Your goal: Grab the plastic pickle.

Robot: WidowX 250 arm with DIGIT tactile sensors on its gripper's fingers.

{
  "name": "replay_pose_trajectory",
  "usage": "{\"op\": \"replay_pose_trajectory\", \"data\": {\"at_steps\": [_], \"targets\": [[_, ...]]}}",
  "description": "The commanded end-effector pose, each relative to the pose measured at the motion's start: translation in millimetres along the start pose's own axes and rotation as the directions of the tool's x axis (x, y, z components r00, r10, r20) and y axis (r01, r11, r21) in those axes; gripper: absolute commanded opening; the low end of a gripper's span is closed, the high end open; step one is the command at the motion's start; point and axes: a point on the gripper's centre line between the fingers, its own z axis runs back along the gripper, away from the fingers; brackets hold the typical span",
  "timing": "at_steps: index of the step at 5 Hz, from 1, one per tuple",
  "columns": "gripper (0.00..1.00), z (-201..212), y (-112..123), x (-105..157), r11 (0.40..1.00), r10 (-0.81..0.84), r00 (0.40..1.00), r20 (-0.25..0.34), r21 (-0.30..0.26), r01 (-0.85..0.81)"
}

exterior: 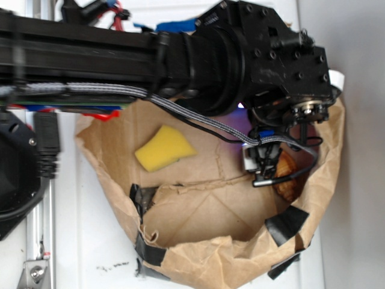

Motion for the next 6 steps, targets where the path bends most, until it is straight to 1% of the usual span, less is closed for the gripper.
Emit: {"op": "replay_pose_trajectory", "data": {"at_steps": [1,2,3,4,5,6], "targets": [[1.00,25,7,0,1.000,0.005,0.998,0.060,0.000,-0.005],[1.00,27,10,-16,1.000,-0.006,1.000,0.026,-0.021,0.006],[1.00,31,10,-38,0.999,-0.037,0.998,0.043,-0.029,0.038],[1.00,25,18,-44,1.000,-0.020,0.998,0.051,0.005,0.020],[1.00,9,27,-33,0.999,0.021,1.000,0.019,0.035,-0.022],[1.00,7,31,-28,0.998,0.042,0.999,0.012,0.039,-0.042]]}}
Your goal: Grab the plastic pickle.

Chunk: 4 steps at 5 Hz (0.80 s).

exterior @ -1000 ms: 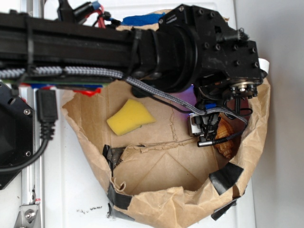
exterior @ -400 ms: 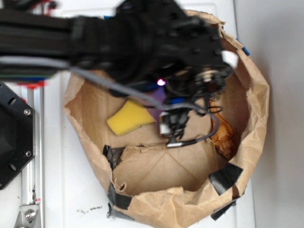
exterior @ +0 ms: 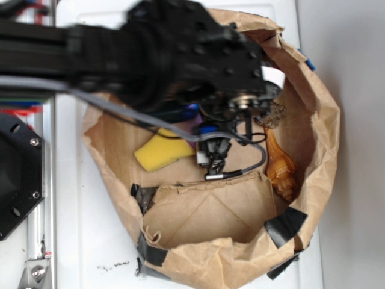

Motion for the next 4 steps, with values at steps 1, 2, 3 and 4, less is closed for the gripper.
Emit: {"op": "replay_pose_trajectory", "data": {"at_steps": [1,2,3,4], "targets": [[1.00,12,16,12,0.998,0.062,0.996,0.057,-0.003,-0.062],[1.00,9,13,9,0.997,0.063,0.996,0.064,0.032,-0.065],[1.00,15,12,2,0.999,0.044,0.997,0.068,0.018,-0.045],[1.00,27,19,-5,0.999,0.040,0.996,0.082,0.006,-0.040]]}}
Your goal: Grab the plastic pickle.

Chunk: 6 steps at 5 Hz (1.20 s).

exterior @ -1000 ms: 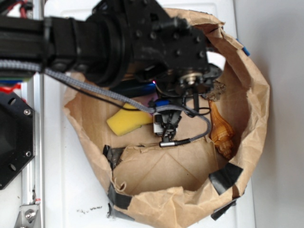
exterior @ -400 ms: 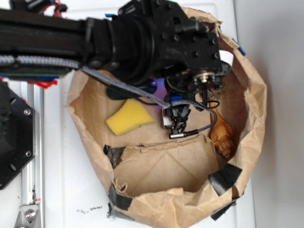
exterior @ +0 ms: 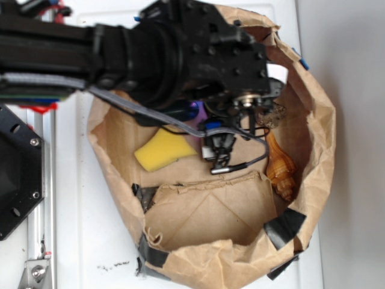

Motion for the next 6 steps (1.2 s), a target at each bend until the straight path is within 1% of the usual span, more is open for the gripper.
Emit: {"op": "replay_pose_trajectory", "data": {"at_steps": [1,2,3,4,6], "targets": [[1.00,36,35,-12,0.999,0.048,0.993,0.109,-0.027,-0.045],[1.00,31,37,-19,0.999,0.021,0.997,0.074,-0.043,-0.018],[1.00,26,34,-20,1.000,0.011,0.997,0.072,-0.019,-0.010],[1.00,18,32,-21,0.999,0.023,0.998,0.066,-0.033,-0.021],[1.00,15,17,-23,0.991,0.114,0.993,0.009,-0.073,-0.113]]}}
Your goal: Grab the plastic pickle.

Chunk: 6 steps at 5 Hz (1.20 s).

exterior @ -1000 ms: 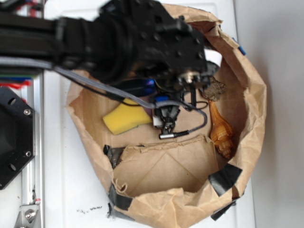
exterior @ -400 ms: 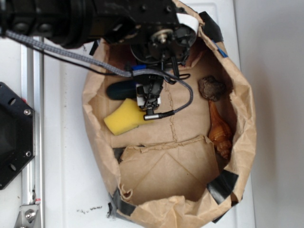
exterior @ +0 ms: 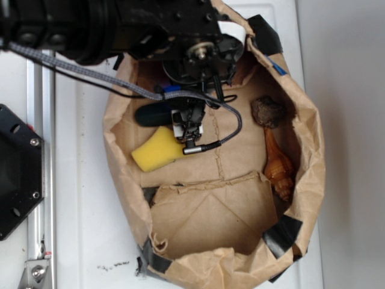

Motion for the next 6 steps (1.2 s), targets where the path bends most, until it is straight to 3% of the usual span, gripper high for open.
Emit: {"op": "replay_pose_trajectory", "data": {"at_steps": [1,3,5,6], "targets": [[1.00,6,-15,8,0.994,0.109,0.994,-0.025,-0.029,-0.109],[1.00,-2,-18,5,0.997,0.073,0.997,-0.017,0.024,-0.072],[1.00,-6,-20,6,0.997,0.061,0.998,-0.008,0.039,-0.061],[1.00,-20,-22,3,0.997,0.024,0.999,-0.031,0.076,-0.022]]}}
